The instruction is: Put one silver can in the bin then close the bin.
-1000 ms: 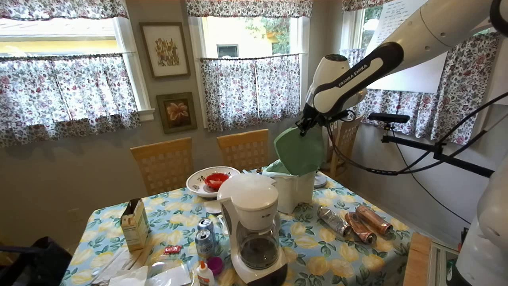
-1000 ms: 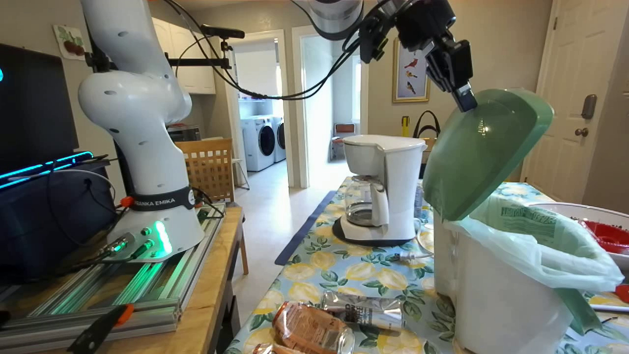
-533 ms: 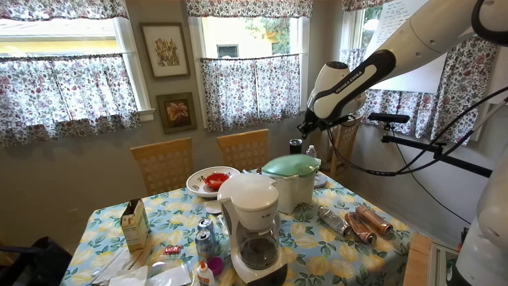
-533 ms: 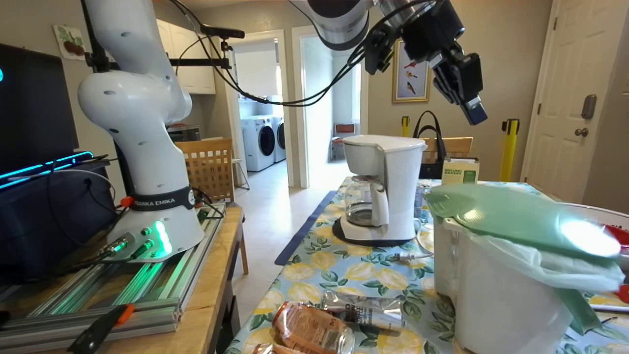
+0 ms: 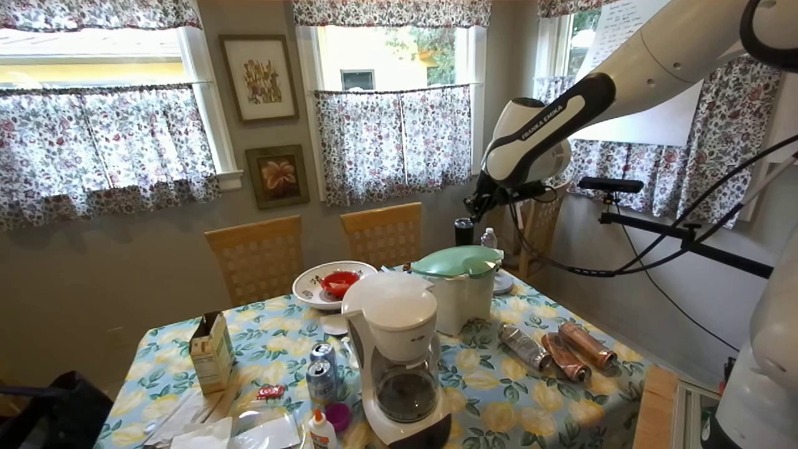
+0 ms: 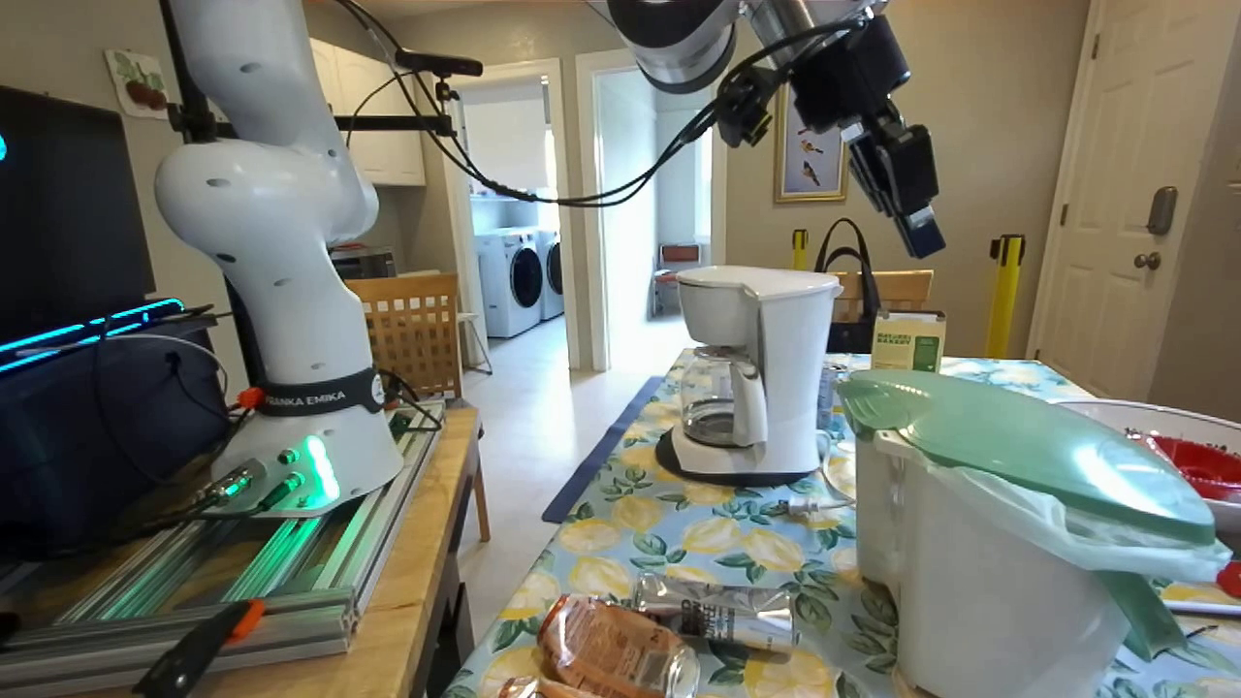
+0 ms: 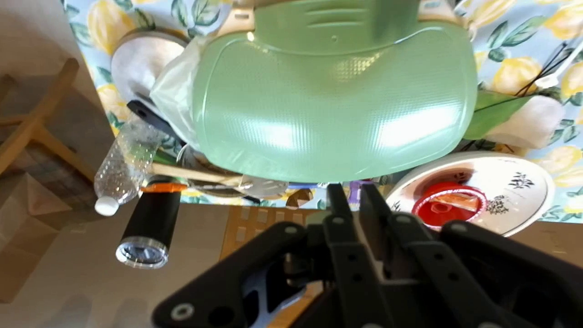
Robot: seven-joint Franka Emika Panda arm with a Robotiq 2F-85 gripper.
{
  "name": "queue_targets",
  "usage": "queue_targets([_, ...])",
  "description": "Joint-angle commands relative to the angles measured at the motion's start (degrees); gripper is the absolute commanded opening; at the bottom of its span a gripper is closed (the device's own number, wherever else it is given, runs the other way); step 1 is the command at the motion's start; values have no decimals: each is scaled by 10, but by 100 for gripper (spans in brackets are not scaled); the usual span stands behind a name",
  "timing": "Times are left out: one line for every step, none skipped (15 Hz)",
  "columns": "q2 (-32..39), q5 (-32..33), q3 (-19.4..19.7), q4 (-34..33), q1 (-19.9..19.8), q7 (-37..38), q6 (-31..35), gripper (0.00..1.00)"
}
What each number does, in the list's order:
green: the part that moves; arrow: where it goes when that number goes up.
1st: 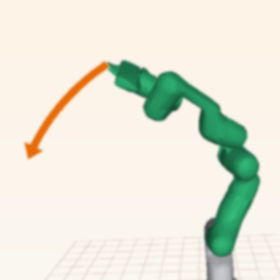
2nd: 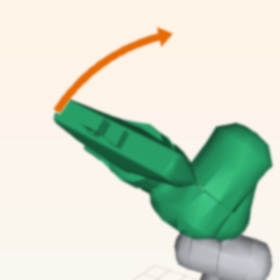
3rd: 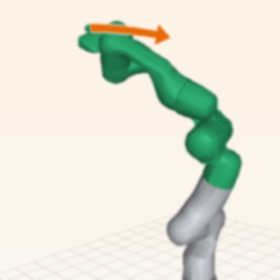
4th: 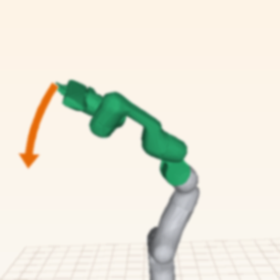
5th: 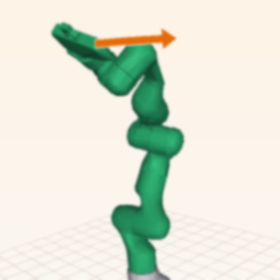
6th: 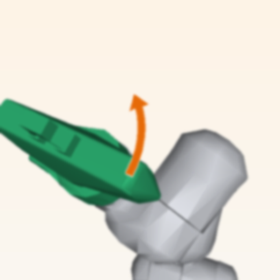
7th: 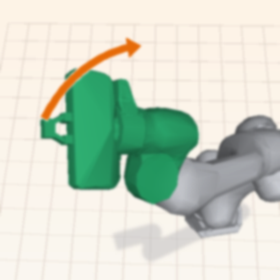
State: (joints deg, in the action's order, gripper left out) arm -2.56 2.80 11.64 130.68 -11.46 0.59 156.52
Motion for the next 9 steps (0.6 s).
queue_targets([-55,-33,-4,3,3,22,-117,47])
queue_targets([-65,-1,-6,1,-3,49,-142,53])
queue_targets([-74,6,-7,-1,-5,60,-163,61])
queue_targets([-84,13,-8,-1,-8,69,-184,67])
queue_targets([-95,15,-9,-1,-8,69,-204,75])
queue_targets([-105,17,-9,0,-9,69,-221,81])
queue_targets([-115,14,-10,3,-8,65,-237,88])
queue_targets([-125,8,-10,5,-6,58,-255,95])
queue_targets([-133,9,-11,8,-5,58,-269,99])
